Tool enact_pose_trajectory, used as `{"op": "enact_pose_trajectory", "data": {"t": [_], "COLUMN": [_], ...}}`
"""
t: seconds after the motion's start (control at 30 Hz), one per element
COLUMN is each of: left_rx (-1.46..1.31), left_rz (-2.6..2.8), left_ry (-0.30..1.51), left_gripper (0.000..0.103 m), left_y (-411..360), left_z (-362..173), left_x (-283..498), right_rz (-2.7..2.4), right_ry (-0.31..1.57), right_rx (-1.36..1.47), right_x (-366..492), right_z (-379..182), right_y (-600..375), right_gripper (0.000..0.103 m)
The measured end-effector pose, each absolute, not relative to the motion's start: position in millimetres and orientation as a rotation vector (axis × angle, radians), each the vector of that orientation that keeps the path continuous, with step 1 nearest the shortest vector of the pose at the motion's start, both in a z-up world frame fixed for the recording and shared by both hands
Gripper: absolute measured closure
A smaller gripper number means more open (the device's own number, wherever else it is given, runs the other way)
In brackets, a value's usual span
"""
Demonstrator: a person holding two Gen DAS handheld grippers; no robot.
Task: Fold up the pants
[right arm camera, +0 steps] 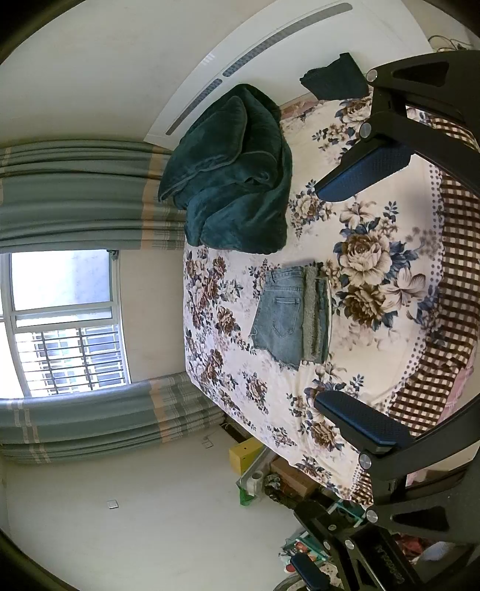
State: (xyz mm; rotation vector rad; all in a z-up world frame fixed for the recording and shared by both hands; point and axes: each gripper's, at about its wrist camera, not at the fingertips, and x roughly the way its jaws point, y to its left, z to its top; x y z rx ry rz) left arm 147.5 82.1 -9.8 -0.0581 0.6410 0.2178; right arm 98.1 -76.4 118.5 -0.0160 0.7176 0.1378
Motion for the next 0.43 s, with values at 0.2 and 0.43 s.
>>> {"op": "enact_pose_trajectory", "data": {"t": [0.2, 0.43], "left_rx": [-0.055, -0.052], "left_rz": [0.215, 0.222], "left_ry": [0.643, 0.631], "left_gripper": [0.001, 0.001], "left_y": [82.6, 87.3], "left_z": [-10.9, -8.1], "left_x": [147.0, 146.2], "right_rz": [0.137, 0.137], "right_ry": [0.718, 0.718], "right_rx": [-0.016, -0.017], "right_x": [98.9, 98.9], "right_z": [118.7, 119.2], "right_y": [-79.1, -78.2], "right_gripper": [0.000, 0.000]}}
